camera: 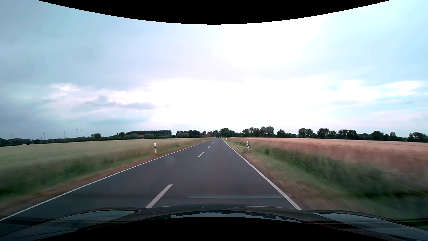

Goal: Follow the waypoints while adhering to traffic rules and regulations

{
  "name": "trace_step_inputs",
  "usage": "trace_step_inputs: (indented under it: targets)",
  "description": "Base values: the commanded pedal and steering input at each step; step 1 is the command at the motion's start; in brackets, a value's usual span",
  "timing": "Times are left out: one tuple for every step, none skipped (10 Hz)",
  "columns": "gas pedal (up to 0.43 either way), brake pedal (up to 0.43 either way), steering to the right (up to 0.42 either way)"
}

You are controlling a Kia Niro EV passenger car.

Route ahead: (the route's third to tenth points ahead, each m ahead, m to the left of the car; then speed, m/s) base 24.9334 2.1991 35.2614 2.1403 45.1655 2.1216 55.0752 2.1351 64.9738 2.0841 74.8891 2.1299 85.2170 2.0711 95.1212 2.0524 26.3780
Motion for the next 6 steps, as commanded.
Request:
trace_step_inputs:
  targets:
    - [0.0, 0.012, -0.001]
    - [0.0, 0.073, -0.001]
    - [0.0, 0.11, -0.001]
    - [0.0, 0.11, -0.001]
    - [0.0, 0.104, -0.001]
    - [0.0, 0.091, -0.001]
